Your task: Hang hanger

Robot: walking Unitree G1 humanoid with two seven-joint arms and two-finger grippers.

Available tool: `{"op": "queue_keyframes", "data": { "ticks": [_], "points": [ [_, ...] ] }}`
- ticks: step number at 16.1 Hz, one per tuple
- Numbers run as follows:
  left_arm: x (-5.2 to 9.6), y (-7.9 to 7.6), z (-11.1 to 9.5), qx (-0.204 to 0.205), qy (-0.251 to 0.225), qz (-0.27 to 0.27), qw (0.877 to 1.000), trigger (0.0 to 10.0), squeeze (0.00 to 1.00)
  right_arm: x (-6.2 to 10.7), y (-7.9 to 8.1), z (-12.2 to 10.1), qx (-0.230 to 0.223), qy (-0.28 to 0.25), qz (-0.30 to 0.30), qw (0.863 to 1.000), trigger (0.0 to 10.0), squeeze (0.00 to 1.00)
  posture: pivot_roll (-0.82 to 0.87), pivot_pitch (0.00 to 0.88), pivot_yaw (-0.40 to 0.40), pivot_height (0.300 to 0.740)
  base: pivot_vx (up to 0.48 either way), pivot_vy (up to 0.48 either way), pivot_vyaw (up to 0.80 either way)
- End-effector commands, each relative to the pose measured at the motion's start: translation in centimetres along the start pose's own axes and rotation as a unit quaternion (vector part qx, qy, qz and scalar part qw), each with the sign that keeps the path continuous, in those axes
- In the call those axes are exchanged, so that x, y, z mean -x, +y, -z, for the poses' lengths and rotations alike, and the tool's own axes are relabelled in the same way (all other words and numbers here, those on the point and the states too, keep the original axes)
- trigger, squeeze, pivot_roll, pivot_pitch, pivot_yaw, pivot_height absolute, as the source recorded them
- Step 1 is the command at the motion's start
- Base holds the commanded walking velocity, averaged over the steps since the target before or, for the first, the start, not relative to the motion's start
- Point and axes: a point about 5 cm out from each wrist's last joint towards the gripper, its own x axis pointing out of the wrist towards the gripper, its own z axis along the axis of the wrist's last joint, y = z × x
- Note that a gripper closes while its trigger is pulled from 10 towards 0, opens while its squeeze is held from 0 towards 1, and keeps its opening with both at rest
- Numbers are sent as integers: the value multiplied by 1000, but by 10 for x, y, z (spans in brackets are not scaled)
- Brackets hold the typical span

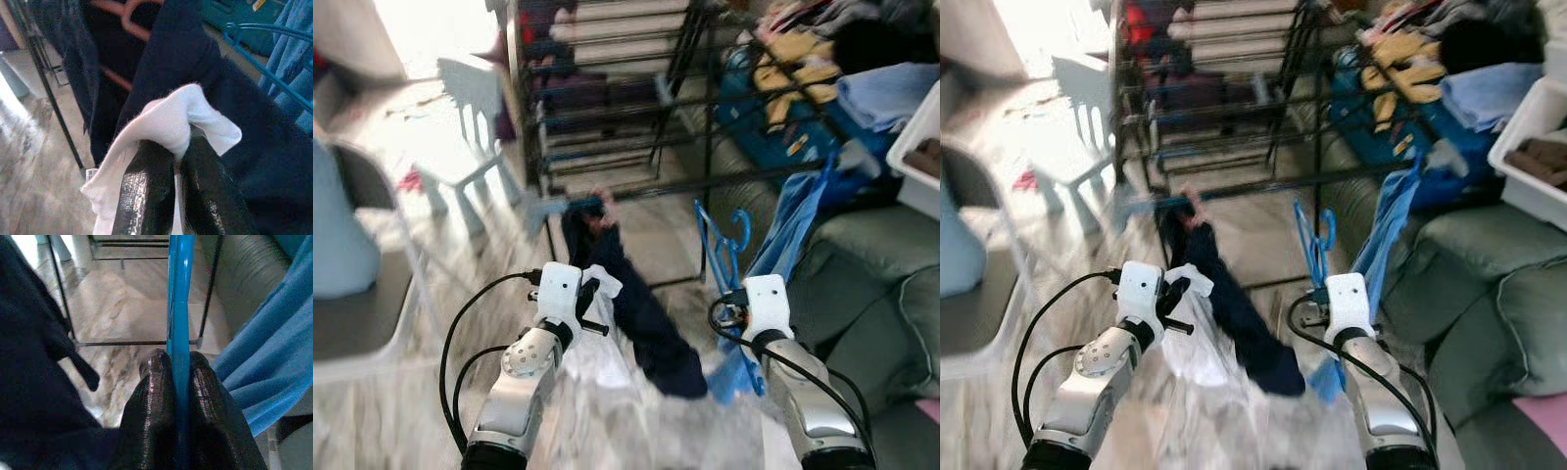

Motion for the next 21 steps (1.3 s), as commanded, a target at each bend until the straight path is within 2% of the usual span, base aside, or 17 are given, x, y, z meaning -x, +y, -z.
{"op": "queue_keyframes", "data": {
  "ticks": [1,11,18,21],
  "points": [
    [0,1,-7,-6,-15,-1,1000,10000,0,0,1,-7,-2,-11,-4,1000,10000,0,-130,0,13,740,-319,0,0],
    [-3,1,-8,-4,-16,-5,1000,10000,0,-4,-1,-11,-1,-7,-4,1000,10000,0,-136,0,2,740,-319,0,0],
    [-4,1,-7,-2,-15,-6,1000,10000,0,-5,5,-14,-9,-9,-18,1000,10000,0,-135,0,-3,740,-326,0,0],
    [-4,0,-9,5,-23,-7,1000,10000,0,-5,4,-16,-8,-16,-13,1000,10000,0,-137,0,-3,740,-95,0,0]
  ]
}}
